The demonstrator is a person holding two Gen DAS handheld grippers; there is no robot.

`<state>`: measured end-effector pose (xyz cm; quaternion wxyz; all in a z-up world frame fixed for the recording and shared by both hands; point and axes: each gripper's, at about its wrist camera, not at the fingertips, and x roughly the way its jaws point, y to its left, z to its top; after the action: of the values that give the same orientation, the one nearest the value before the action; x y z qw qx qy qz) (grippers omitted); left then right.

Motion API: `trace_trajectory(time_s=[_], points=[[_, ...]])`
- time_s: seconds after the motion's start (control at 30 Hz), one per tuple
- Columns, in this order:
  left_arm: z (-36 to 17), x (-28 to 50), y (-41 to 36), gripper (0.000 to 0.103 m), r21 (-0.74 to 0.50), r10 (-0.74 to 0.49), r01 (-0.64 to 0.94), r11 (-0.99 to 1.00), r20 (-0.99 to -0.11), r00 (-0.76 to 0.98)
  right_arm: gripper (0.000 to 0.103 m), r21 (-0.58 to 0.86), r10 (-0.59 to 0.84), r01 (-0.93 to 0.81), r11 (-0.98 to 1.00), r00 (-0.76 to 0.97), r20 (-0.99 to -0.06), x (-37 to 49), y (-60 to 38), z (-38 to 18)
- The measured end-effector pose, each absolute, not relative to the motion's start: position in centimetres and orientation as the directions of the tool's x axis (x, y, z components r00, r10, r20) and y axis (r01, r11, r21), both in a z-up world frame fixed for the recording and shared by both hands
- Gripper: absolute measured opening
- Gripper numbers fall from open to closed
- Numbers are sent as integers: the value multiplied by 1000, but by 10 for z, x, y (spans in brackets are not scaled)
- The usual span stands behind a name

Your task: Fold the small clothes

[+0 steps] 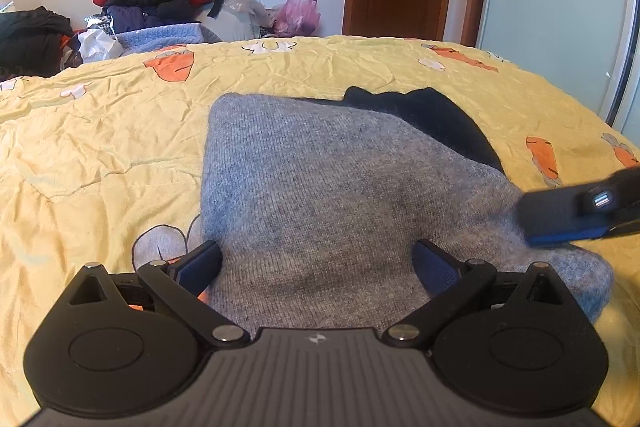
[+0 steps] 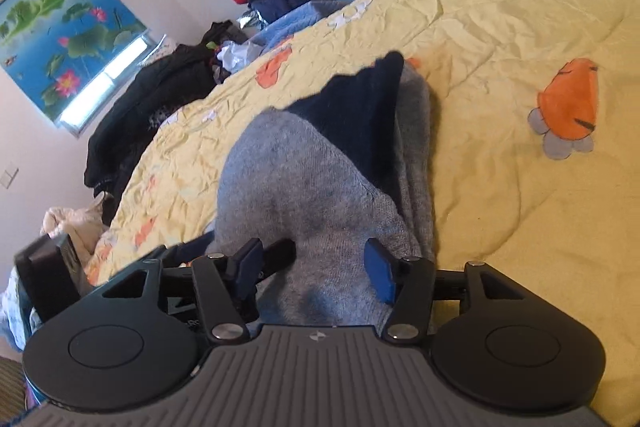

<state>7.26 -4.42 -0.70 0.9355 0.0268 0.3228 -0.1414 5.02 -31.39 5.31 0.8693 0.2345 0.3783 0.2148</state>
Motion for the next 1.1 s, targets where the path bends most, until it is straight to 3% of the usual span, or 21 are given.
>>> trace_trajectory(time_s=[0.33, 0.4, 0.53, 0.6, 0.7, 0.83, 0.97, 1.03, 1.1], points=[[-7, 73, -43, 103, -40, -245, 279, 959, -612, 752, 70, 684, 625, -144, 715, 571, -532, 53, -321, 44], [-6, 72, -42, 103, -38, -240, 275, 961, -611, 754, 63, 700, 618, -94, 708, 562, -550, 59, -323, 30], [-3, 57, -34, 102, -47, -214, 232, 972, -592, 777, 67, 728, 625, -86, 680, 588, -514, 48, -332, 41], [2, 37, -25, 102, -60, -201, 205, 977, -582, 788, 68, 670, 593, -137, 730, 614, -520, 33, -332, 56], [15, -4, -7, 102, -61, -208, 208, 976, -535, 819, 72, 455, 463, -217, 864, 699, -545, -1, -329, 81], [30, -44, 33, 102, -54, -150, 142, 988, -491, 858, 86, 200, 309, -238, 951, 782, -541, -51, -338, 93], [30, -53, 55, 102, -6, -80, 91, 996, -534, 841, 89, -113, 89, -194, 974, 794, -602, -74, -341, 81], [26, -52, 49, 102, 6, -84, 107, 994, -568, 818, 89, -162, 52, -198, 967, 771, -634, -74, -337, 72], [22, -52, 37, 102, -2, -97, 118, 993, -582, 807, 89, -90, 107, -216, 972, 751, -651, -73, -332, 69]])
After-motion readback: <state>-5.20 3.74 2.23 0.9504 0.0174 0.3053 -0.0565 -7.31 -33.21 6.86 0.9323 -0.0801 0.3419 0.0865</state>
